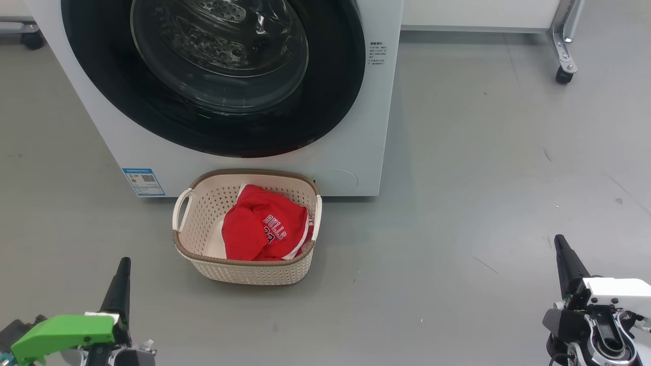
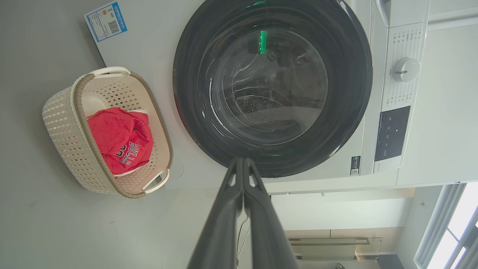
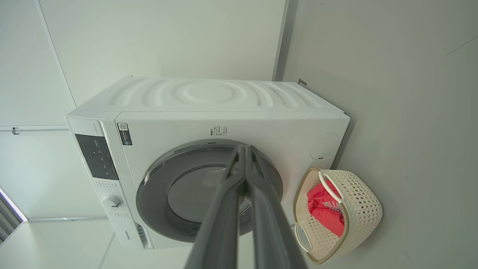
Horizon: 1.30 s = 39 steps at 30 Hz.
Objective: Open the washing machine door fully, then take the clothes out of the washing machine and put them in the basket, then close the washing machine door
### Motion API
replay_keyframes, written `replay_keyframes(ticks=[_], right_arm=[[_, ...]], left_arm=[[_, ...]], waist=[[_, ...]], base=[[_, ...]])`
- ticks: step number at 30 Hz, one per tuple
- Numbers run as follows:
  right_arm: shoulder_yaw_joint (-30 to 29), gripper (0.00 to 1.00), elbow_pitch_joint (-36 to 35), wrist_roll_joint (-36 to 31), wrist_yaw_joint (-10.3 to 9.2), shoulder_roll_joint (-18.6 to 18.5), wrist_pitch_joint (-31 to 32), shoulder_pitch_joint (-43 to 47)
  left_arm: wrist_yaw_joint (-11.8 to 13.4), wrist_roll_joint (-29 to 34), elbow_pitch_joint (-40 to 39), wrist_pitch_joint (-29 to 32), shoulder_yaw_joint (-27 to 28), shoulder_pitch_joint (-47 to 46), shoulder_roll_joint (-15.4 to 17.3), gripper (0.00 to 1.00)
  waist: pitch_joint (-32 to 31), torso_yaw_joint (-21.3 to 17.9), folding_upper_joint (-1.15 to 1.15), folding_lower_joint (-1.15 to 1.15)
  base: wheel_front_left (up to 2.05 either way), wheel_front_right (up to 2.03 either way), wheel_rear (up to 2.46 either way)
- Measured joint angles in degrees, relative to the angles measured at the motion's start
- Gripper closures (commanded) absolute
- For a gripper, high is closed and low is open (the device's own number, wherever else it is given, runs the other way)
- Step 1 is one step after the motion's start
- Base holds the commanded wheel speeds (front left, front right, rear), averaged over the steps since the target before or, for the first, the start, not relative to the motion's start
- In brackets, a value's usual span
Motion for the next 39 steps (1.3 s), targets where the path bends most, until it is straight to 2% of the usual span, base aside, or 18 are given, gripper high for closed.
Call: replay_keyframes(ticks=[39], right_arm=[[0.0, 1.0, 0.0, 0.0, 0.0, 0.01, 0.0, -0.01]], left_arm=[[-0.01, 0.0, 0.64, 0.43, 0.29, -0.03, 0.0, 1.0]], waist=[[-0.01, 0.01, 0.0, 0.0]], base=[[0.0, 0.0, 0.0]])
